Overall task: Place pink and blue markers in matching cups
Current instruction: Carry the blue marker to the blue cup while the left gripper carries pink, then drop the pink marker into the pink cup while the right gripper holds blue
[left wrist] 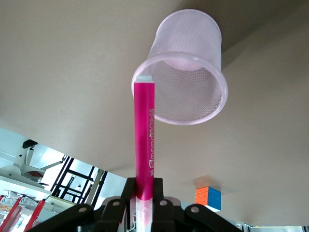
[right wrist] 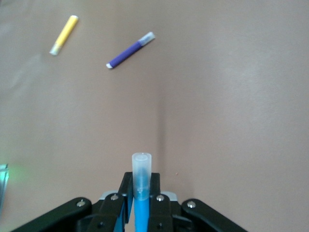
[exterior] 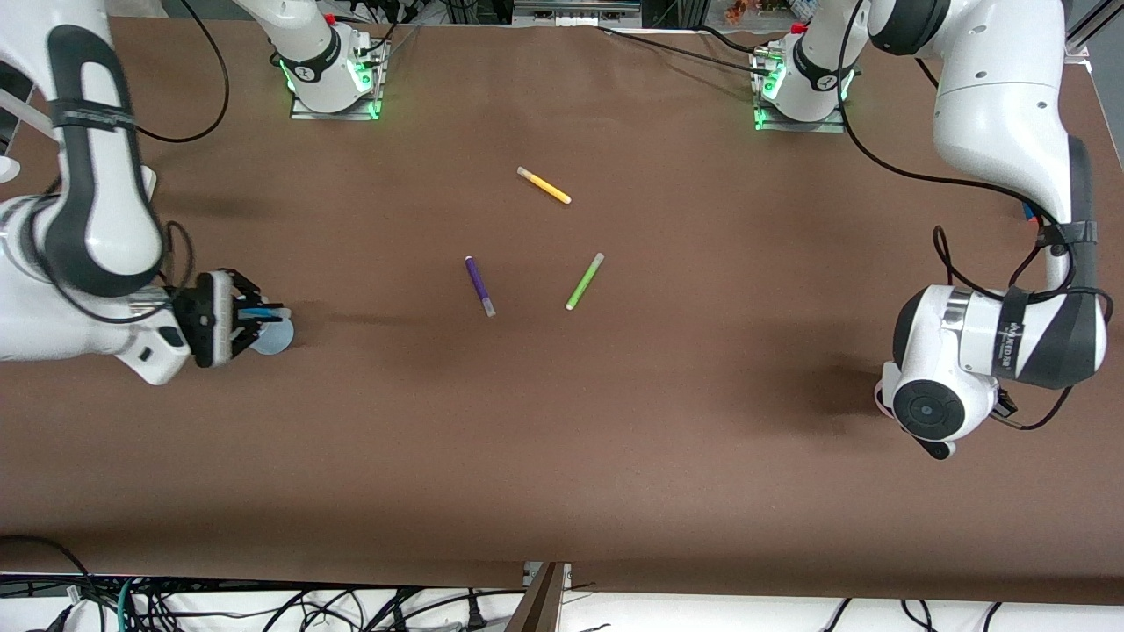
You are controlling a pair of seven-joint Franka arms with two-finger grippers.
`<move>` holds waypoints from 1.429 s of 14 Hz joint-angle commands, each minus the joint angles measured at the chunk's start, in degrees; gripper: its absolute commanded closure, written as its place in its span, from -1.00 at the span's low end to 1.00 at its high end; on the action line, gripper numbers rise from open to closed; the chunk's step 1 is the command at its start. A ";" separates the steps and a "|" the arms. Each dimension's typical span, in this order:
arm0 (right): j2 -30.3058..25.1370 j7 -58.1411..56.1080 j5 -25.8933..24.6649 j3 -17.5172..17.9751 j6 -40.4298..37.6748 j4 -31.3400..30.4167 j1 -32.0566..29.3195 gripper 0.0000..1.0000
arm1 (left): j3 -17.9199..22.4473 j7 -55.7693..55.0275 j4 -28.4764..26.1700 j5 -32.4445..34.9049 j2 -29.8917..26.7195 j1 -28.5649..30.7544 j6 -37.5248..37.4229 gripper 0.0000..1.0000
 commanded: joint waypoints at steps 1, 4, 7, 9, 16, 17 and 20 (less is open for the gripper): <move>0.20 -8.61 4.47 0.72 -3.92 -0.51 -4.61 1.00 | 0.89 1.87 2.34 2.71 1.20 -0.69 -0.64 1.00; 1.87 -15.83 7.47 0.72 -6.04 -0.60 -7.43 1.00 | 0.80 1.69 0.76 6.48 1.81 -1.21 -0.73 1.00; 3.09 -18.65 8.62 0.72 -6.13 -0.60 -8.05 1.00 | 0.89 0.04 -0.81 7.12 2.34 -1.92 -0.90 1.00; 4.50 -20.58 10.63 0.81 -6.13 -0.60 -8.58 1.00 | 0.89 -0.50 -1.26 7.12 2.25 -2.18 -1.08 1.00; 7.14 -23.14 11.17 0.81 -5.87 -0.51 -10.51 1.00 | 0.37 -0.50 -0.12 7.65 2.17 -4.81 -5.98 -1.00; 7.58 -23.14 11.17 0.81 -5.69 -0.34 -10.69 0.92 | 0.19 -0.68 0.32 7.47 0.95 -5.86 -7.39 -1.00; 8.11 -21.92 14.58 0.72 -5.51 -0.25 -11.48 -1.00 | 0.36 -3.56 5.23 -2.42 -3.61 -7.89 -9.86 -1.00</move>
